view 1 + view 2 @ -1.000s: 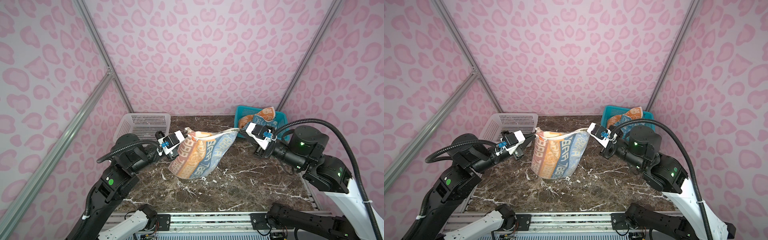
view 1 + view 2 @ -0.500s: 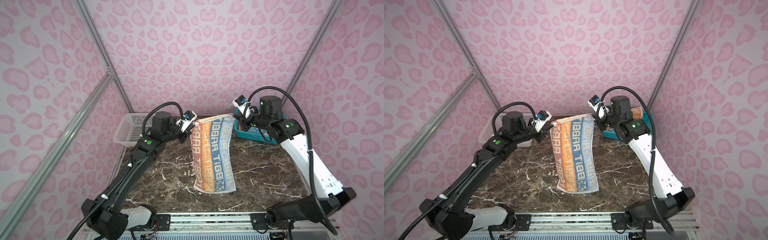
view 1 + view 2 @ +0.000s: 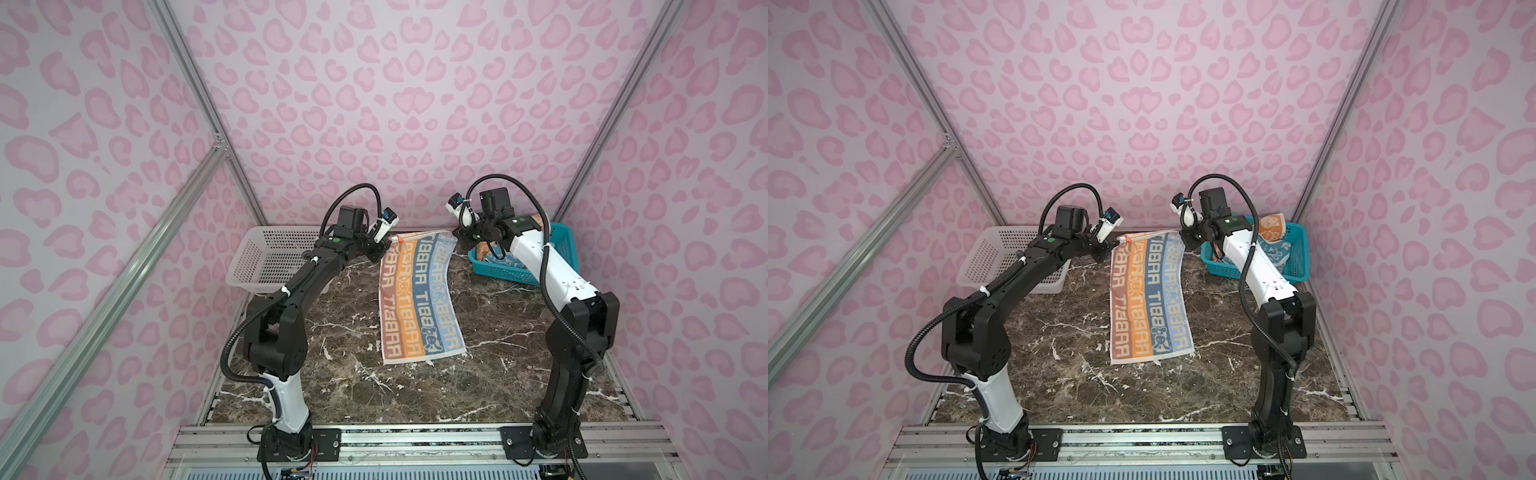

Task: Fold and stack the towels
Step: 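Lower the hanging towel onto the table, drawing both grippers toward the robot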

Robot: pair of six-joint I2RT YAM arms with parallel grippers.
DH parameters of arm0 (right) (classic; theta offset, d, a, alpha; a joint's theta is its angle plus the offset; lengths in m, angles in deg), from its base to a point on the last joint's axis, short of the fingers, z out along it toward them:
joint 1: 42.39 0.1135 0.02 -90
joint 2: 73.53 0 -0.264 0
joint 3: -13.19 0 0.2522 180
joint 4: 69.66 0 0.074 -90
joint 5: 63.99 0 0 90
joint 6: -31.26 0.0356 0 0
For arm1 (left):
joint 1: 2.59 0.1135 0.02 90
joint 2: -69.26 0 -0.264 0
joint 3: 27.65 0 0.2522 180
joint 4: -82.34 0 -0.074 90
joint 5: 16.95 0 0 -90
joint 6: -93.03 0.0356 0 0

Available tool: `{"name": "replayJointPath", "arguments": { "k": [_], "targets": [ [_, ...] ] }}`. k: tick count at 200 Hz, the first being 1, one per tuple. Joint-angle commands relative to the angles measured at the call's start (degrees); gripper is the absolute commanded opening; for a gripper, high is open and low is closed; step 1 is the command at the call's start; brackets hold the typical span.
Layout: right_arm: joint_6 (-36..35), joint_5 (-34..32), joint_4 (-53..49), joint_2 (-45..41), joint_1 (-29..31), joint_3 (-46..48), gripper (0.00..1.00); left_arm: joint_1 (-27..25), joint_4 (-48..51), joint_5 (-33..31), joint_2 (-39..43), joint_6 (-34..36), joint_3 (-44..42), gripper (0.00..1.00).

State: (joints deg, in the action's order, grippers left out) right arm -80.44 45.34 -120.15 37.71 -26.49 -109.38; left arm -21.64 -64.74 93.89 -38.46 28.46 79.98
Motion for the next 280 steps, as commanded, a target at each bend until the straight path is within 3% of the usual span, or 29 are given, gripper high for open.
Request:
{"name": "replayJointPath", "arguments": {
  "k": [1,76,133,234,280],
  "targets": [
    [-1.16,1.76,-0.95,0.49,0.06,0.30,0.00,0.02,-1.52,-0.82,-0.59,2.15,-0.04,0.03],
    [-3.20,1.35,1.33,-12.76,4.44,22.99,0.00,-0.03,0.27,7.47,9.86,2.21,-14.91,0.03],
    [-4.51,-4.66,1.46,-19.39,10.23,37.88,0.00,-1.93,0.99,7.67,19.39,1.62,-28.84,0.04],
    [-8.75,-16.42,1.18,-25.68,16.82,44.50,0.00,-7.75,5.81,3.01,24.25,1.81,-37.90,0.06],
    [-9.50,-16.92,0.28,-27.49,19.00,47.68,0.00,-8.49,6.33,4.11,25.26,2.00,-39.34,0.08]
  ]
}}
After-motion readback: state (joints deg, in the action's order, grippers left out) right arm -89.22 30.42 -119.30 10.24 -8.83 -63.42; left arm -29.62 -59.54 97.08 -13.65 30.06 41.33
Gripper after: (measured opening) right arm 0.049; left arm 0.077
